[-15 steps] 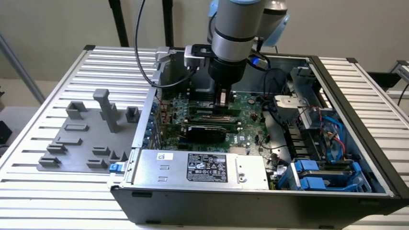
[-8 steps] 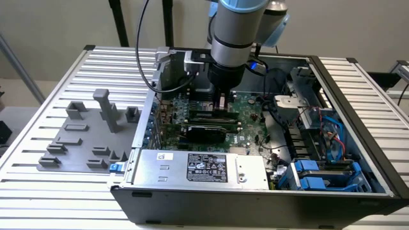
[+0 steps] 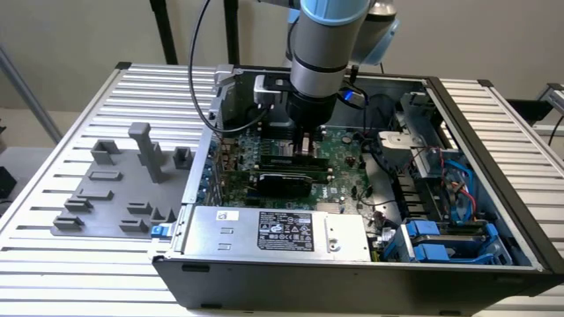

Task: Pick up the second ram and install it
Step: 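Insert the second ram into the second slot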

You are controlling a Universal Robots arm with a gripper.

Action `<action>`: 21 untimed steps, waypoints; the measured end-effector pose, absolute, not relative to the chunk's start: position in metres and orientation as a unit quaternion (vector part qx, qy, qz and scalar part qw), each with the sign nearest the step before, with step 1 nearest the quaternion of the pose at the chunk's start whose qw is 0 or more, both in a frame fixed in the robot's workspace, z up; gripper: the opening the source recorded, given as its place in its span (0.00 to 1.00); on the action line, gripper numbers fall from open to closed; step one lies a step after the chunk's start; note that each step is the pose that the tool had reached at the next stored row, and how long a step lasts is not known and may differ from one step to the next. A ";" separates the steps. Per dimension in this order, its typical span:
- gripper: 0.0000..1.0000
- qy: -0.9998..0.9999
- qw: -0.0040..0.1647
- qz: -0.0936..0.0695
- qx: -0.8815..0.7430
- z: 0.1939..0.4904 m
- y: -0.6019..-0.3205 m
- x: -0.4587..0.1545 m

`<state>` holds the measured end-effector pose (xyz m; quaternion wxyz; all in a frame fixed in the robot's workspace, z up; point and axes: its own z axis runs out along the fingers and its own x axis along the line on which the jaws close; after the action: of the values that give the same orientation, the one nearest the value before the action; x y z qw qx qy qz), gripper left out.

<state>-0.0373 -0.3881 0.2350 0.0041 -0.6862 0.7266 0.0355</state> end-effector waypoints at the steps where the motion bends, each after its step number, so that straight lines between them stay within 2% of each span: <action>1: 0.13 0.727 0.004 0.035 -0.686 0.235 -0.388 -0.037; 21: 0.13 0.724 0.001 0.032 -0.689 0.233 -0.388 -0.037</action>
<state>-0.0373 -0.3880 0.2330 0.0010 -0.6892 0.7239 0.0324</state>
